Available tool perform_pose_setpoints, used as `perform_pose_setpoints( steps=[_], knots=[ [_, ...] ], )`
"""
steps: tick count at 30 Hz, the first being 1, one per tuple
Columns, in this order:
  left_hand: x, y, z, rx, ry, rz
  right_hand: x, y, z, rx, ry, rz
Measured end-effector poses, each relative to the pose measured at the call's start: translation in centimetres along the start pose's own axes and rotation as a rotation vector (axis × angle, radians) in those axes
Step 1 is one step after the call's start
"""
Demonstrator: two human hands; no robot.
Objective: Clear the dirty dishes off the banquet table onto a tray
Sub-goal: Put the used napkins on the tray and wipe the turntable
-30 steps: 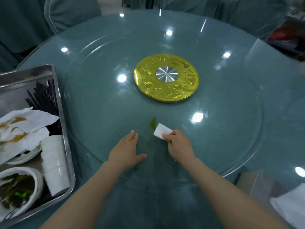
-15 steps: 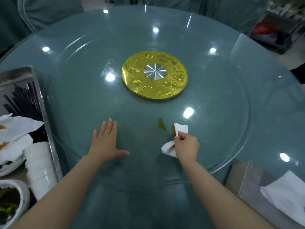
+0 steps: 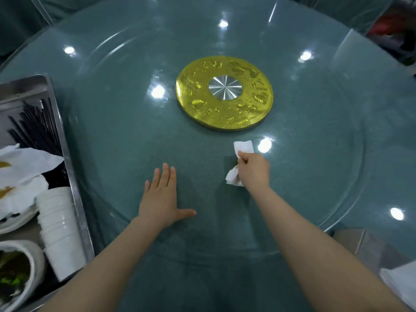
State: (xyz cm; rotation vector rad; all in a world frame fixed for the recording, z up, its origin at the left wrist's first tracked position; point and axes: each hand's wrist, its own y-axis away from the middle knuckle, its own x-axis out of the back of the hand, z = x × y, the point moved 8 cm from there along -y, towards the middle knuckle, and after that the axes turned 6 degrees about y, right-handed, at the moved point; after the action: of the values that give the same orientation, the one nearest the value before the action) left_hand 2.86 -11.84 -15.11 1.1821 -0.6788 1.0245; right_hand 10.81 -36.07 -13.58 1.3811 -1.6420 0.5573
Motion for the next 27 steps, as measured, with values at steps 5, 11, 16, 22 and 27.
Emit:
perform_pose_setpoints(
  steps=[5, 11, 16, 22, 27],
  knots=[
    [-0.1, 0.6, 1.1, 0.004, 0.023, -0.010, 0.0, 0.2, -0.1, 0.133, 0.087, -0.101],
    [-0.2, 0.7, 1.9, -0.024, 0.118, -0.081, -0.3, 2.1, 0.8, 0.187, 0.151, -0.215],
    [-0.3, 0.9, 2.7, -0.053, 0.109, -0.117, 0.0, 5.4, 3.3, 0.134, 0.040, -0.321],
    [-0.7, 1.3, 3.6, -0.144, -0.026, -0.200, 0.1, 10.7, 4.8, 0.323, 0.150, -0.464],
    [-1.2, 1.8, 4.5, -0.194, -0.116, -0.228, 1.5, 11.6, 5.3, 0.359, 0.153, -0.383]
  ],
)
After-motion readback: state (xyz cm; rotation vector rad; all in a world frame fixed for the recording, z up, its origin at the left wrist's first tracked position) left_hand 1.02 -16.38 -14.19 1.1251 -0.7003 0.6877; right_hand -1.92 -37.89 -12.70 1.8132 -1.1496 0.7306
